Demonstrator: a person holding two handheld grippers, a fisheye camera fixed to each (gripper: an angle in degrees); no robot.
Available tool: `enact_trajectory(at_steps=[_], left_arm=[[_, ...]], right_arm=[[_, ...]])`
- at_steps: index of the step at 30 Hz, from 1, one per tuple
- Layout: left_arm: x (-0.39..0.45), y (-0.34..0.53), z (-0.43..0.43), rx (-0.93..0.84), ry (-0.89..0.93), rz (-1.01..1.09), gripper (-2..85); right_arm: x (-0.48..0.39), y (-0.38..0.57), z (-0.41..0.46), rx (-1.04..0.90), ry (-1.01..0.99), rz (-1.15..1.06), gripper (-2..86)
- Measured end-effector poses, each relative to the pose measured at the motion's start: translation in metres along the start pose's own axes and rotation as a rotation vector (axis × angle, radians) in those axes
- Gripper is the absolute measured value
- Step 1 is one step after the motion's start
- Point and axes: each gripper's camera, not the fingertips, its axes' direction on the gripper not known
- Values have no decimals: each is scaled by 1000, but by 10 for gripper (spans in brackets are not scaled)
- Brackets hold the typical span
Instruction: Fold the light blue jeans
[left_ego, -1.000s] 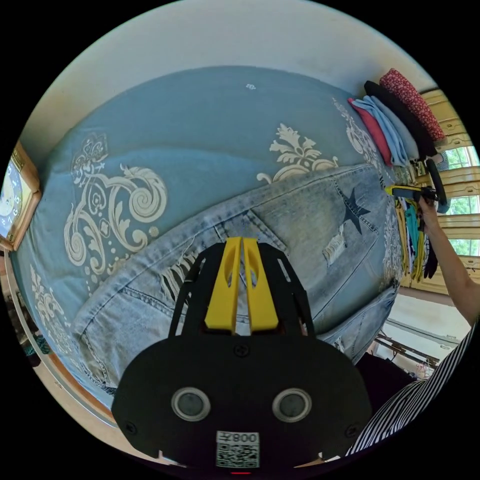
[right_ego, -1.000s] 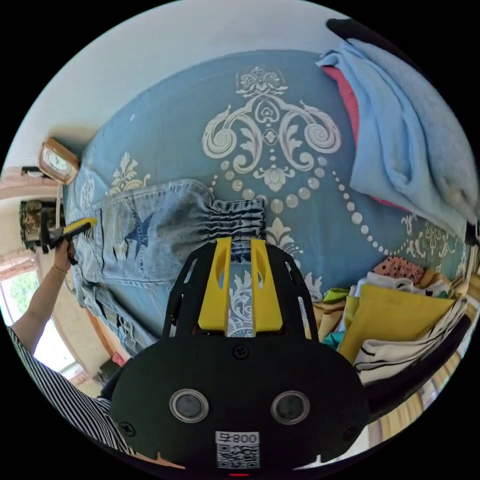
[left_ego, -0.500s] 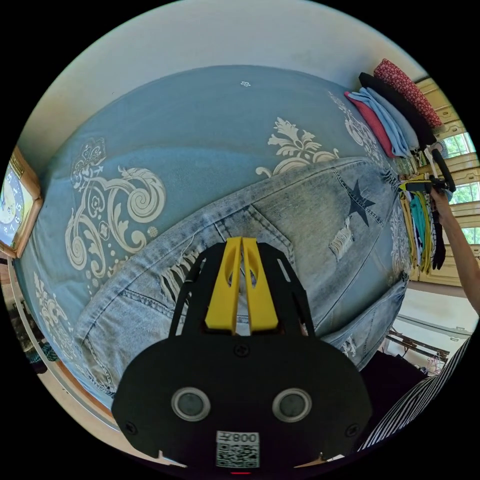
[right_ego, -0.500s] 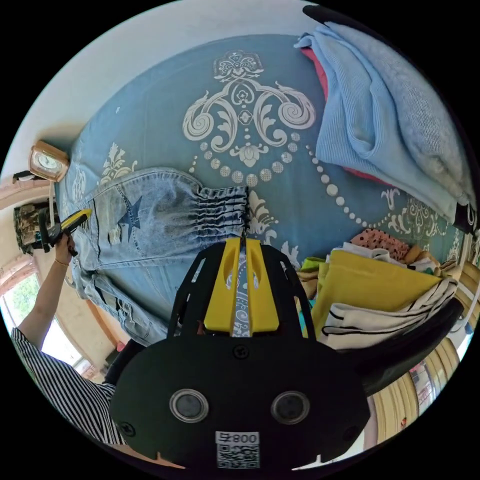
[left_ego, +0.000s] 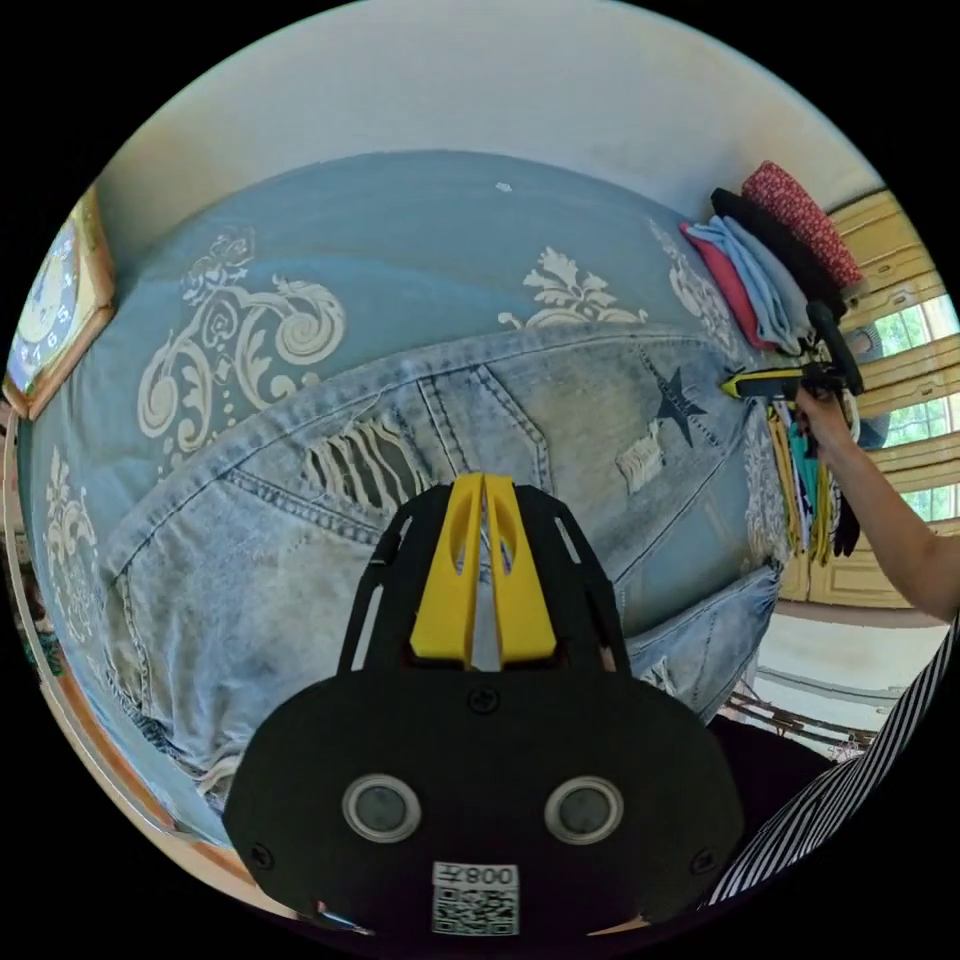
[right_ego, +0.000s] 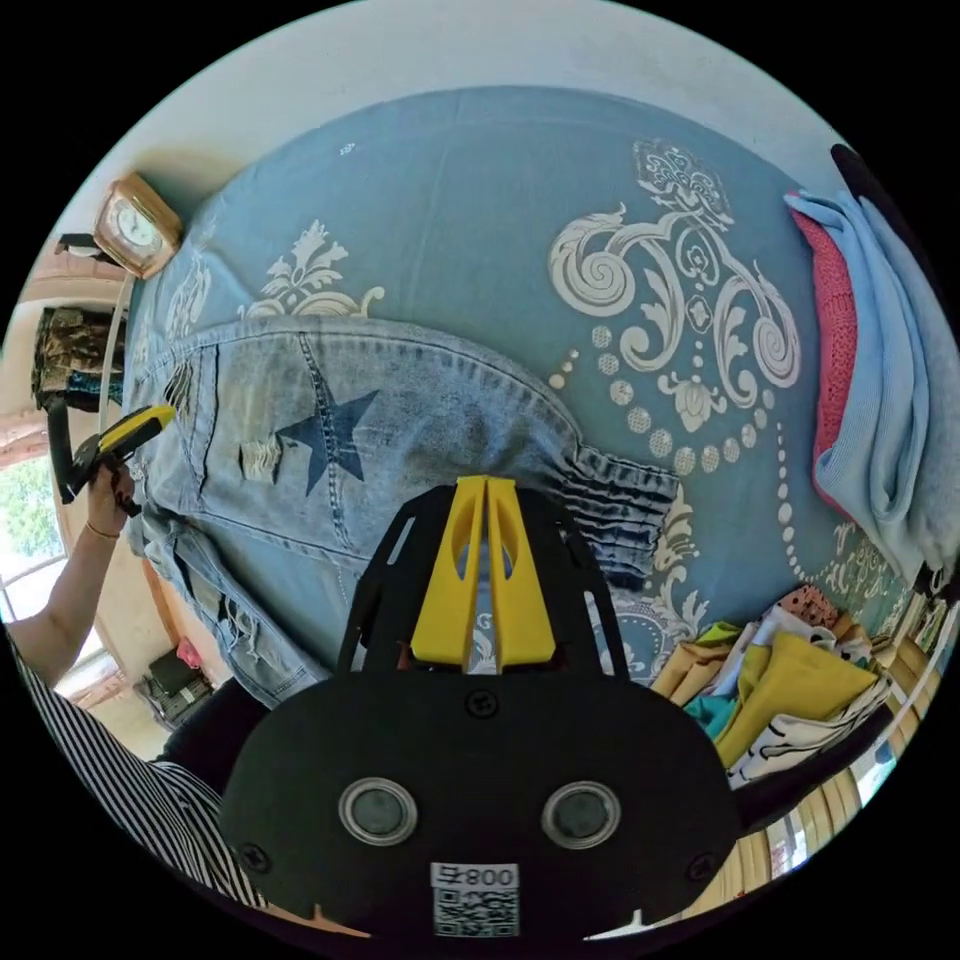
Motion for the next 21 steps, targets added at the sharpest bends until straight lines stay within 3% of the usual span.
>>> enact_trajectory(at_steps=[3,7,12,17,21], left_arm=[[-27,50,-38,55,-62,-116,6],[-86,126,-66,5,-152,-357,19],[-161,160,-108,48,-290,-512,57],[-246,178,-126,55,-268,-691,88],[-289,204,-111,20,-81,-820,96]], right_arm=[[-27,1,-3,40,-79,-67,12],[-93,-14,16,13,-211,-225,51],[-172,-55,39,-6,-264,-399,74],[-239,-106,43,71,-195,-521,84],[-298,-146,63,57,-143,-616,88]])
